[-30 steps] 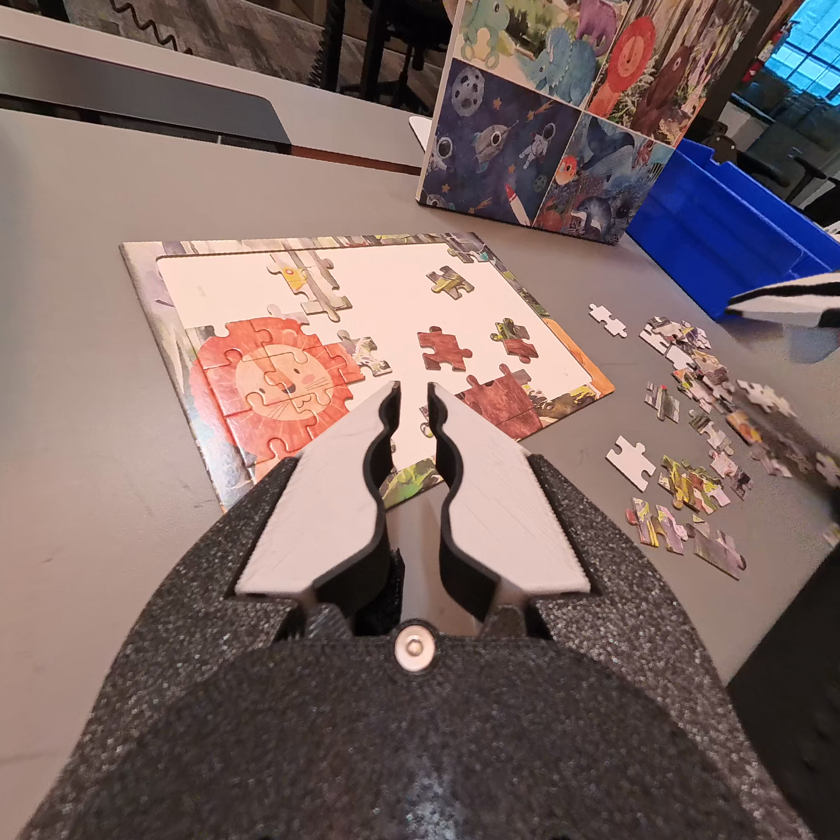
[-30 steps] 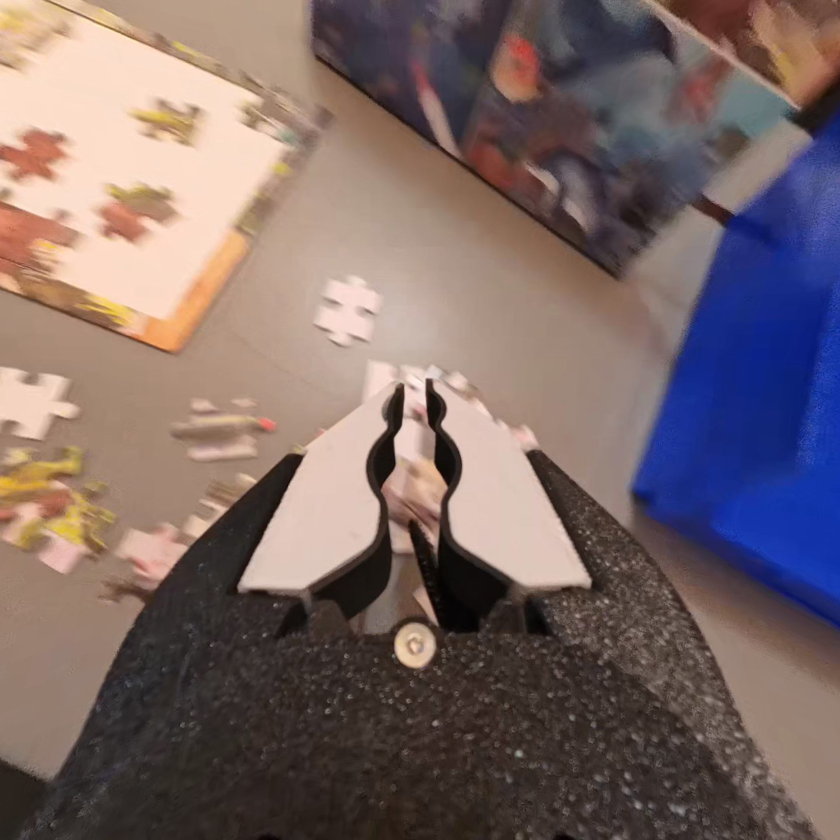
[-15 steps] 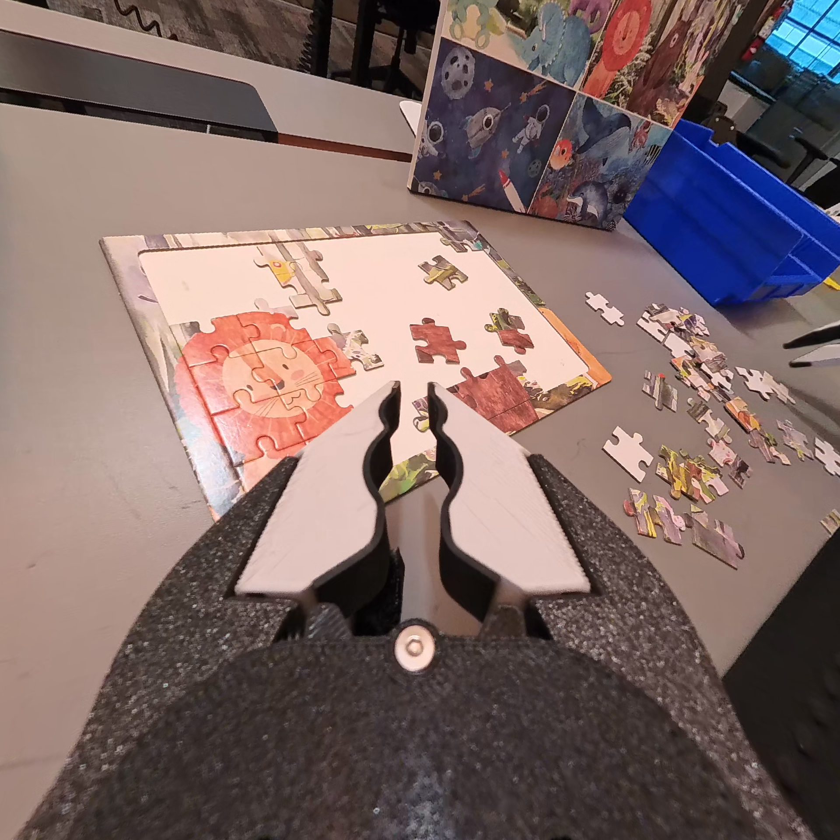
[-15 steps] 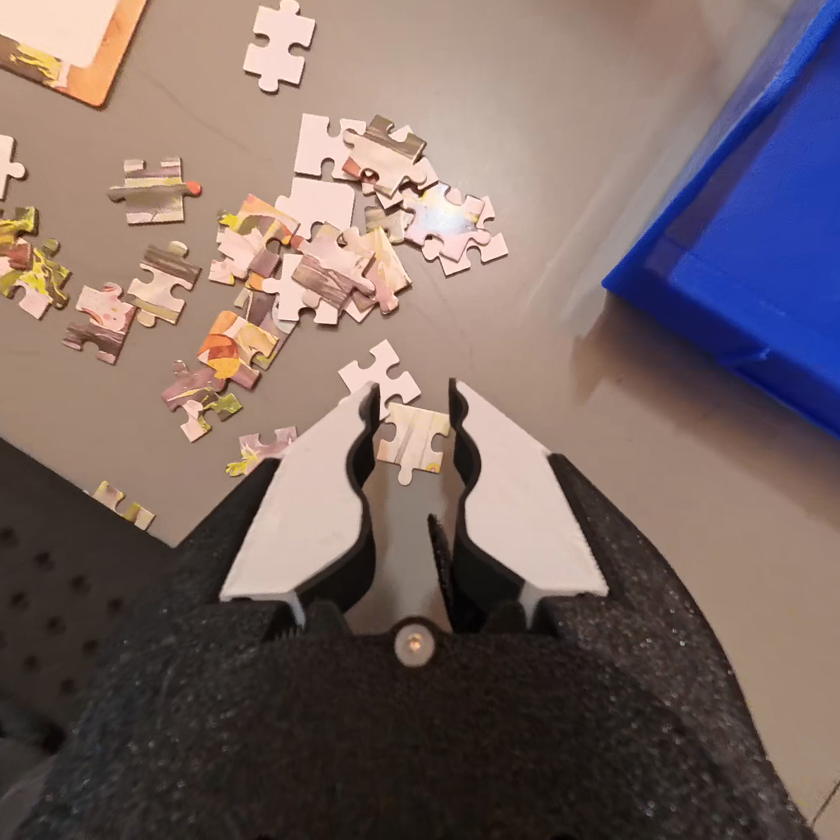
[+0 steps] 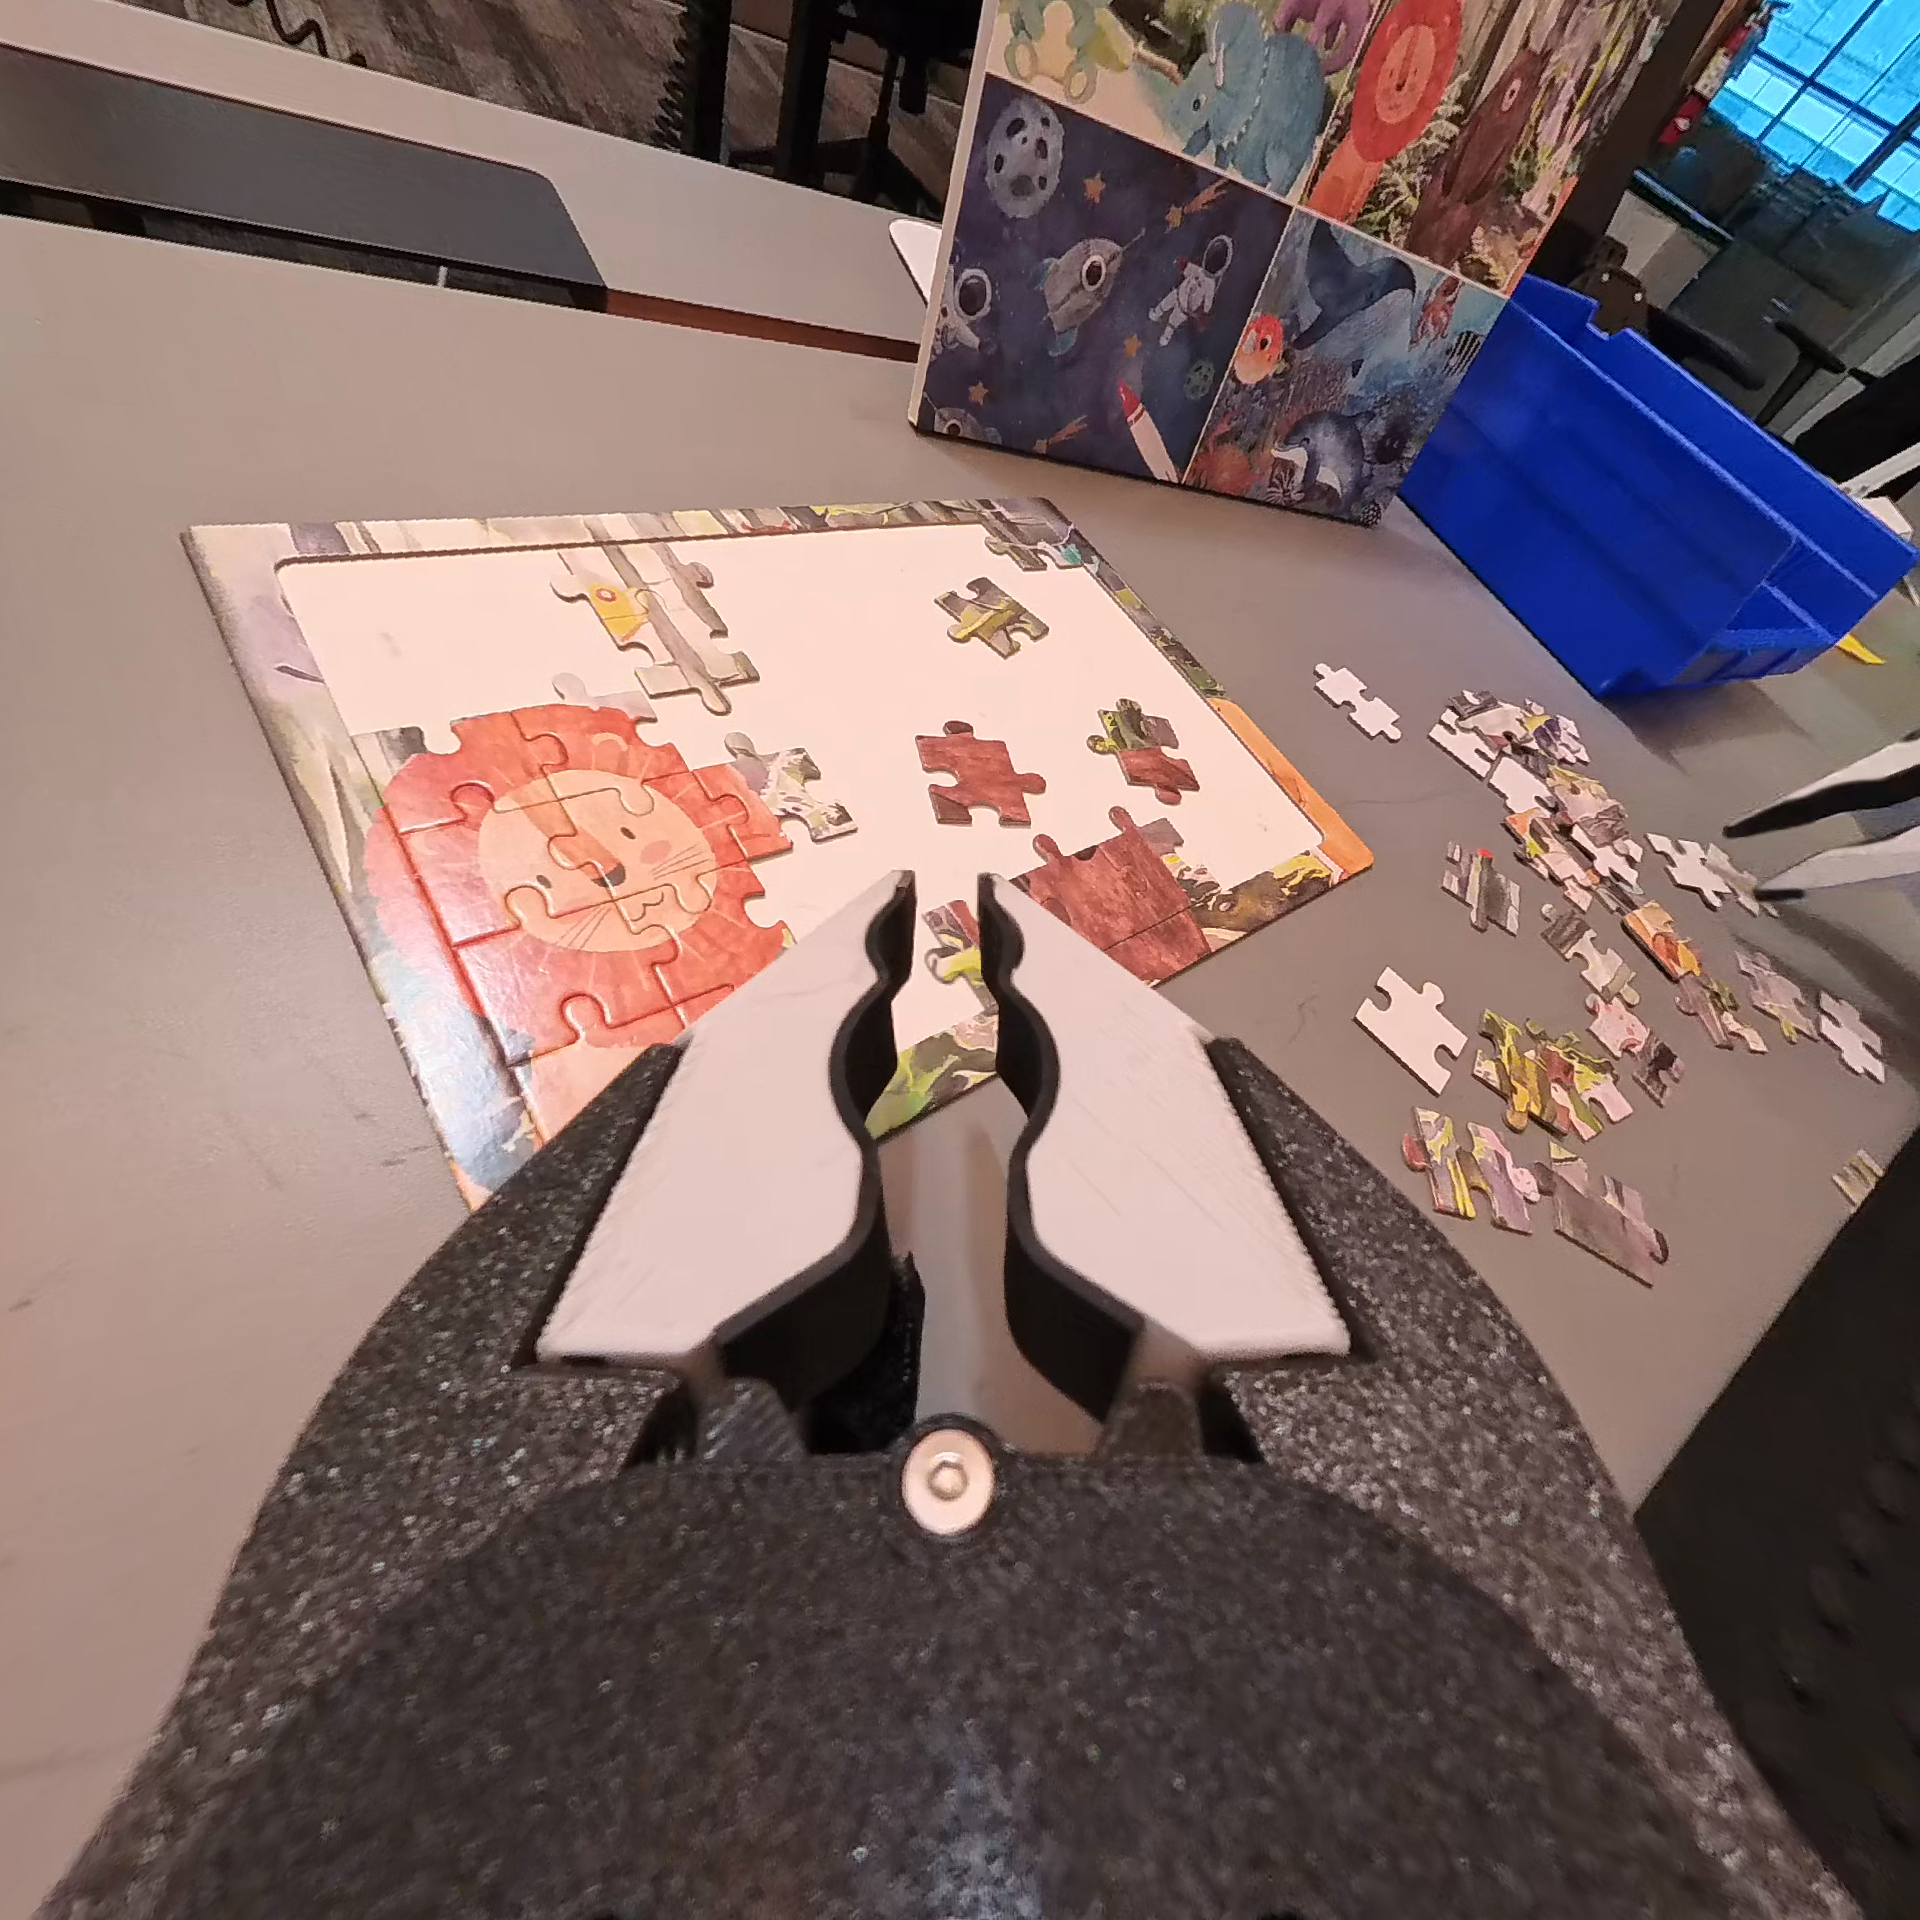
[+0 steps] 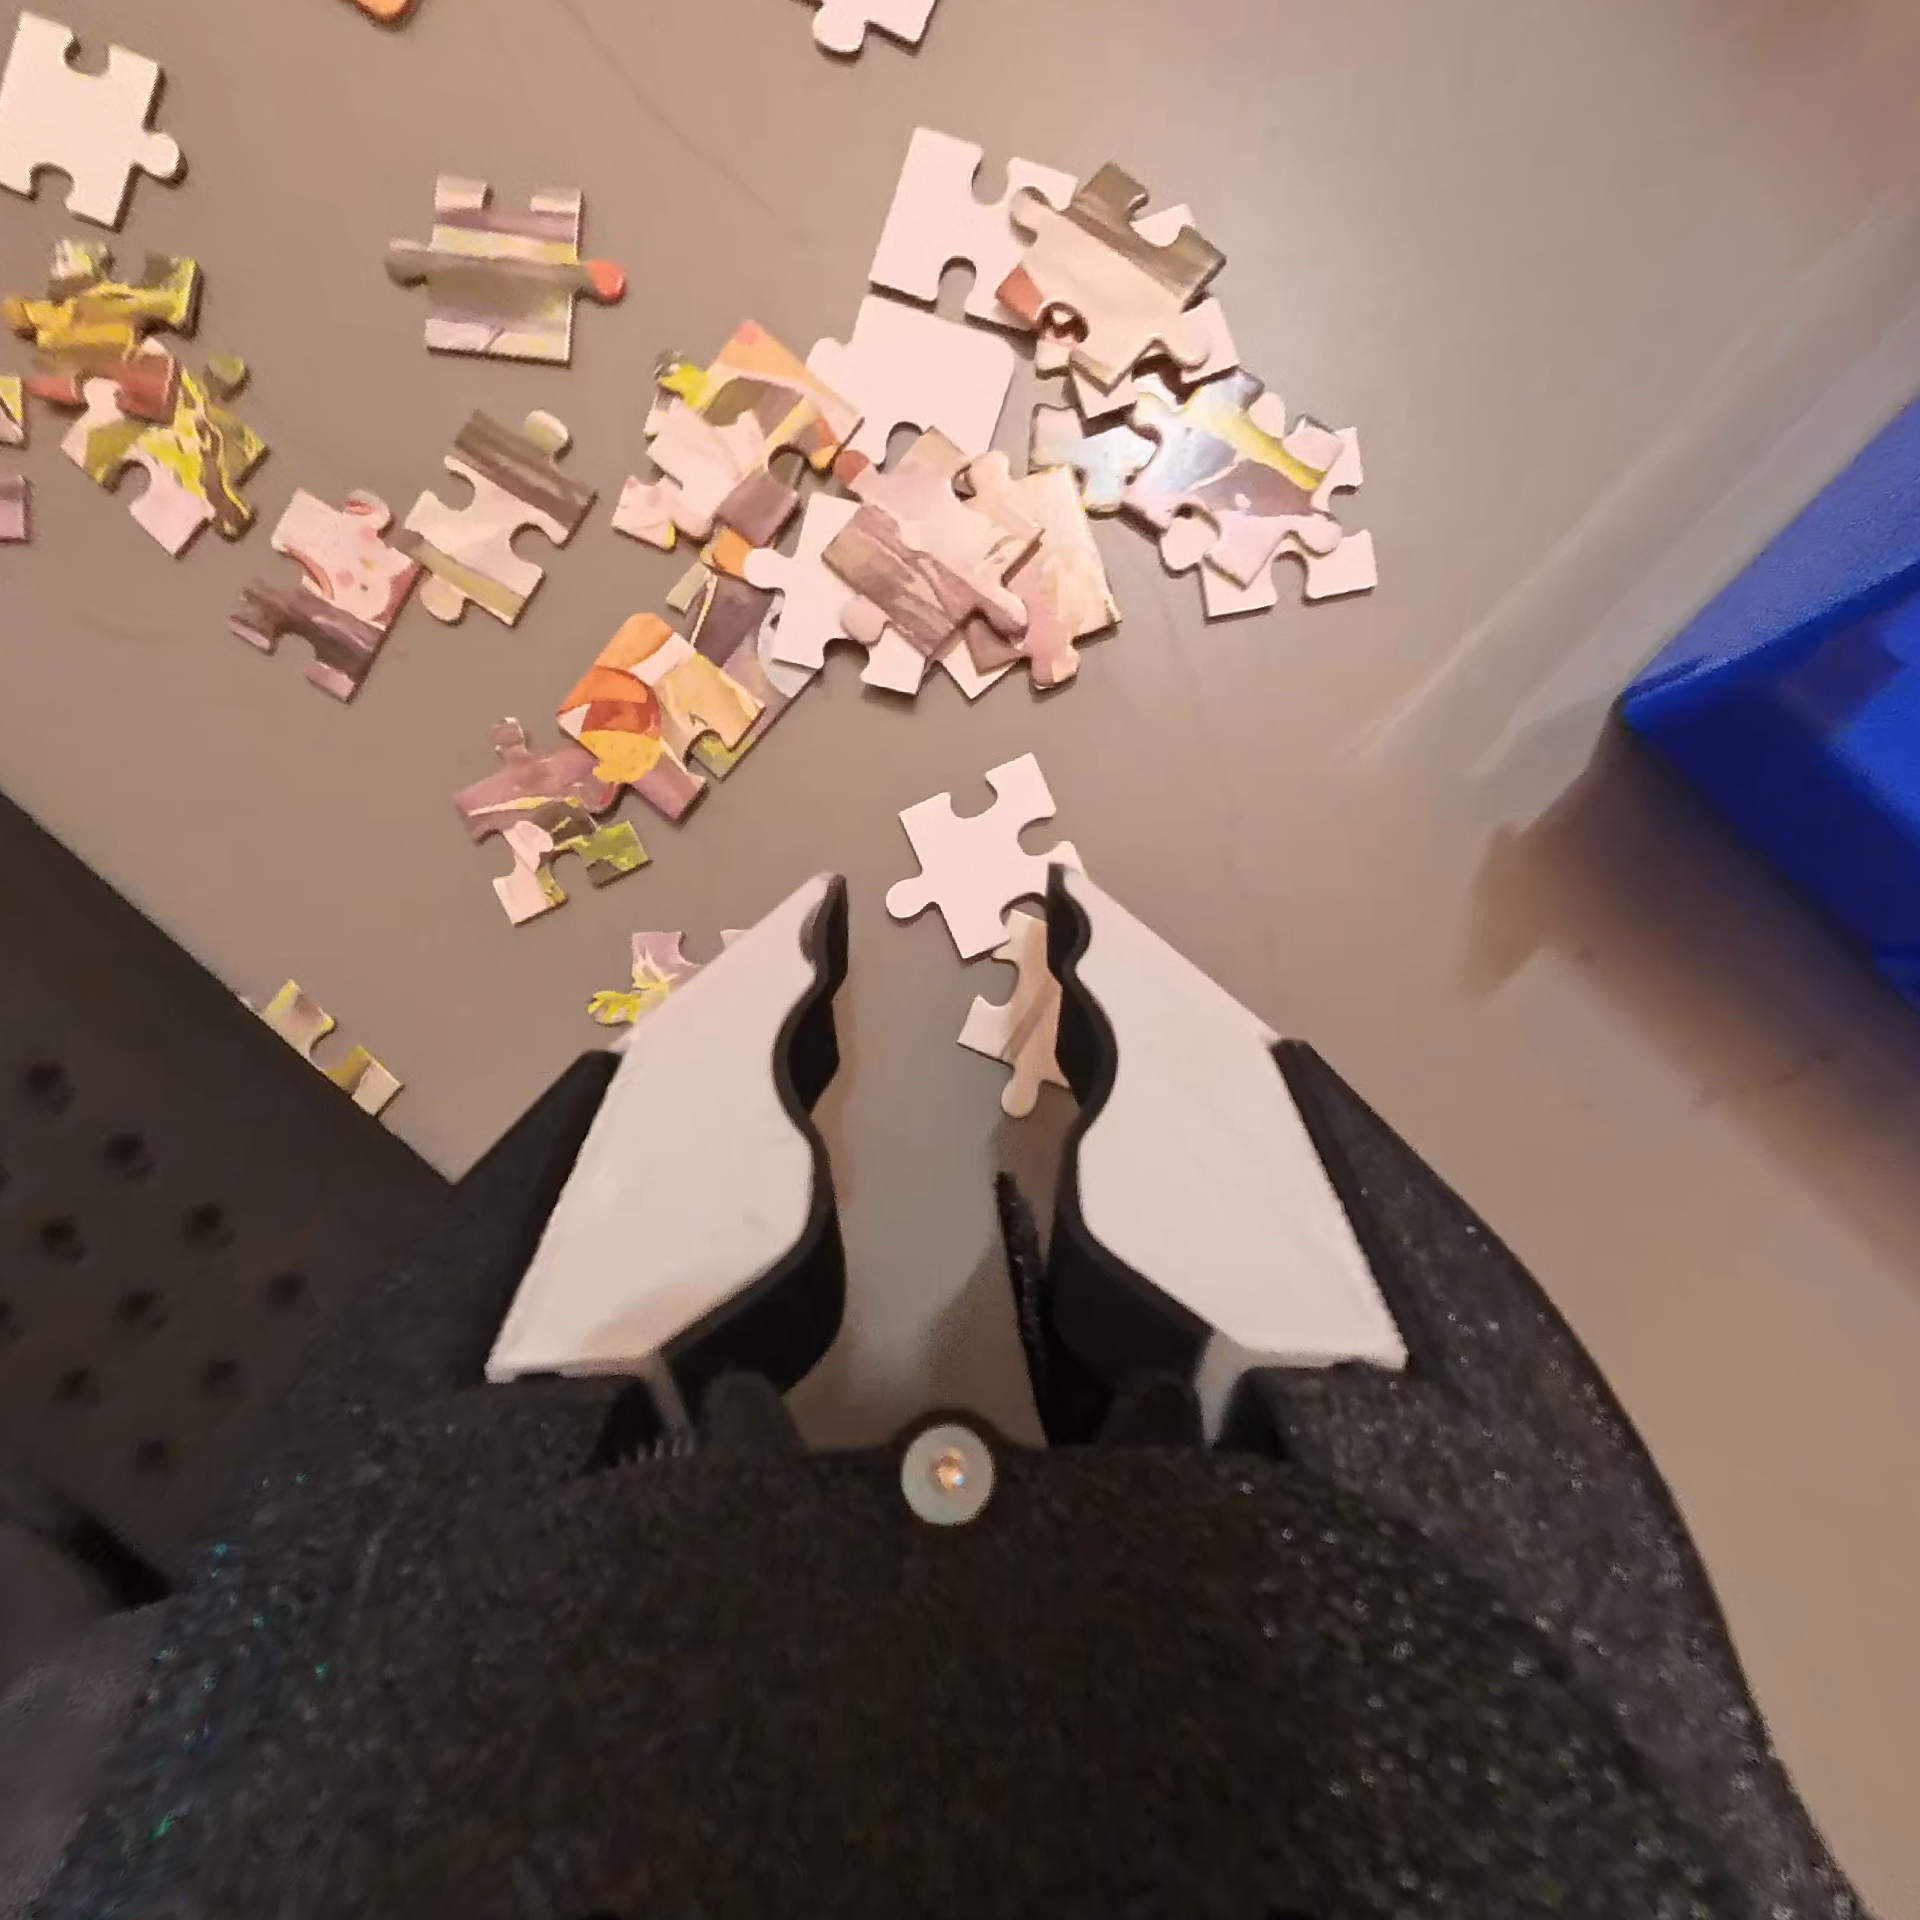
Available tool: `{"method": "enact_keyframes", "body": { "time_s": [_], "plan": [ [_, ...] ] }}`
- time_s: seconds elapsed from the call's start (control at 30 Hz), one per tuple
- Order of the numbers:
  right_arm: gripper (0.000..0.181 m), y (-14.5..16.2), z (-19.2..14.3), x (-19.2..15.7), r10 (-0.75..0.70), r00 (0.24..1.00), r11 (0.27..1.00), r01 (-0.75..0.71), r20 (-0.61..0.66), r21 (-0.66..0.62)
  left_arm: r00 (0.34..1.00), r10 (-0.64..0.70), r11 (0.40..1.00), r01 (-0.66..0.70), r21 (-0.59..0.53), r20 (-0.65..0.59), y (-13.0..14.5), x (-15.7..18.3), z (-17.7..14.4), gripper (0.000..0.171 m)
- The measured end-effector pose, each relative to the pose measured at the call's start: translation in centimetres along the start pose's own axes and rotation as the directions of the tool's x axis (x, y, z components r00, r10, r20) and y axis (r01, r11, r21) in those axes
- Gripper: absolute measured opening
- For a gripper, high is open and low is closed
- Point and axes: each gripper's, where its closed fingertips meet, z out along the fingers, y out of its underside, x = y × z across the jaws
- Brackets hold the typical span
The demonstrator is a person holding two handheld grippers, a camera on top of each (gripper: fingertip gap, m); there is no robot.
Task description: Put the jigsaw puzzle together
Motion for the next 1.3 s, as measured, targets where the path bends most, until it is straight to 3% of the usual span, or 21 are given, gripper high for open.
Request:
{"method": "enact_keyframes", "body": {
  "time_s": [0.23,0.37,0.6,0.7,0.8,0.87,0.93,1.03,1.2,1.3],
  "plan": [
    [0.05,0.6,1.3,0.8,0.054,0.999,0.998,-0.054,-0.003,-0.03,1.0,0.003,1.0,-0.003,-0.001,-0.003,0.0,0.1,0.0,0.011],
    [0.039,0.5,1.6,1.6,0.038,0.997,0.998,-0.04,-0.061,-0.043,1.0,0.006,1.0,-0.006,-0.001,-0.001,0.0,0.1,0.0,0.011],
    [0.036,0.3,1.5,1.2,0.016,0.998,0.999,-0.018,-0.056,-0.047,1.0,0.009,1.0,-0.009,0.003,0.0,0.0,0.2,0.0,0.011],
    [0.036,-1.8,0.4,0.2,0.035,0.999,0.996,-0.037,0.018,0.079,1.0,0.009,1.0,-0.009,0.005,0.0,0.0,0.2,-0.1,0.011],
    [0.036,-6.4,-2.8,-2.5,0.018,0.977,0.937,-0.091,0.212,0.339,1.0,0.014,1.0,-0.014,0.004,0.0,0.0,0.2,-0.1,0.011],
    [0.036,-10.1,-6.2,-4.8,-0.034,0.921,0.827,-0.192,0.388,0.528,1.0,0.02,1.0,-0.02,0.005,0.004,0.0,0.2,0.0,0.011],
    [0.036,-13.4,-11.2,-7.0,-0.153,0.788,0.655,-0.371,0.597,0.658,1.0,0.025,1.0,-0.025,0.007,0.009,-0.1,0.2,-0.1,0.011],
    [0.036,-15.0,-16.6,-8.1,-0.342,0.532,0.476,-0.613,0.775,0.631,1.0,0.029,1.0,-0.029,0.012,0.007,-0.2,0.3,-0.1,0.011],
    [0.035,-15.1,-17.8,-7.9,-0.435,0.268,0.44,-0.77,0.86,0.462,0.999,0.035,0.999,-0.035,0.021,-0.001,-0.2,0.5,-0.3,0.011],
    [0.035,-15.1,-17.4,-8.1,-0.445,0.232,0.445,-0.781,0.865,0.439,0.999,0.036,0.999,-0.035,0.021,-0.006,-0.2,0.7,-0.3,0.011]
  ]
}}
